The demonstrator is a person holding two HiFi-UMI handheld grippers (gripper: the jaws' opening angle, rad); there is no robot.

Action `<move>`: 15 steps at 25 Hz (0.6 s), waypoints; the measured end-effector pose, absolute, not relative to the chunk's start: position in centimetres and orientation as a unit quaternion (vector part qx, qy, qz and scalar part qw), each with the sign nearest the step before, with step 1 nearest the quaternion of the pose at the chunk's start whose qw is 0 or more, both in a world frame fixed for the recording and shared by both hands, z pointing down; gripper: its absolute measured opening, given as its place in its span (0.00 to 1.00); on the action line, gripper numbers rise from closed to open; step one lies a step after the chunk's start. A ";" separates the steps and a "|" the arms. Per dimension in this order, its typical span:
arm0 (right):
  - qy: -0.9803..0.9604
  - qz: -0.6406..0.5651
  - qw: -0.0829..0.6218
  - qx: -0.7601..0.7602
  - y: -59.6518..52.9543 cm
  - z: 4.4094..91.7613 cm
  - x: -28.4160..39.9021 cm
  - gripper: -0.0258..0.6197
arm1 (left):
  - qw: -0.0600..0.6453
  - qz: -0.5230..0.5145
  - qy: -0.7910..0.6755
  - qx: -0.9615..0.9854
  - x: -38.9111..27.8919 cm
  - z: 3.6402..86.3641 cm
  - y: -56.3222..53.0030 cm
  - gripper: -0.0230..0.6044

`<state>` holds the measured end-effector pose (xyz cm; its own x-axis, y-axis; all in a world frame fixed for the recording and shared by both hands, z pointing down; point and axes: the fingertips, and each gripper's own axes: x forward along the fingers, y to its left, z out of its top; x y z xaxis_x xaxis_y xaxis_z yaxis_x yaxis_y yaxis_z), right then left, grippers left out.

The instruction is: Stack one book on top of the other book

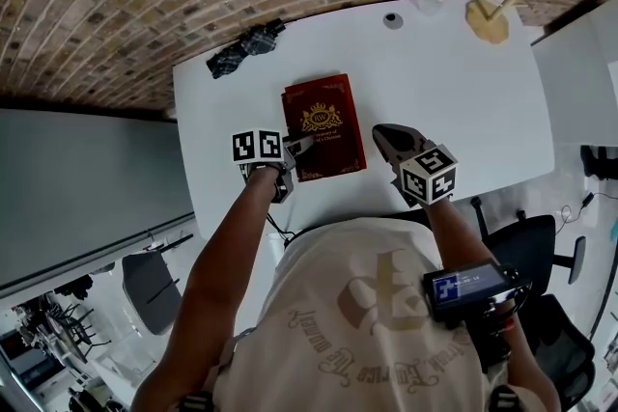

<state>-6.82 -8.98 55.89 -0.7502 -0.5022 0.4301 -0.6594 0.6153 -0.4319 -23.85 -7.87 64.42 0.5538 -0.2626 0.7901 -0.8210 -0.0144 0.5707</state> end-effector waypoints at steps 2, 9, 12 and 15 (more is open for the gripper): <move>-0.888 0.293 0.135 0.326 -8.9 56.0 -6.9 0.07 | 0.571 0.246 -0.405 0.670 -23.7 64.3 -7.9 0.54; -0.889 0.293 0.137 0.325 -8.9 56.0 -7.2 0.07 | 0.579 0.244 -0.405 0.664 -23.3 64.4 -7.8 0.53; -0.888 0.292 0.141 0.327 -8.8 55.8 -7.2 0.07 | 0.583 0.239 -0.401 0.665 -22.9 64.5 -7.7 0.53; -0.888 0.291 0.138 0.328 -9.3 55.8 -7.8 0.07 | 0.587 0.234 -0.398 0.665 -23.2 64.7 -7.9 0.53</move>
<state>-7.76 -9.32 55.82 -0.7464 -0.5025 0.4364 -0.6633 0.6155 -0.4258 -23.25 -7.91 64.69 0.5734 -0.2544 0.7788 -0.8044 0.0054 0.5941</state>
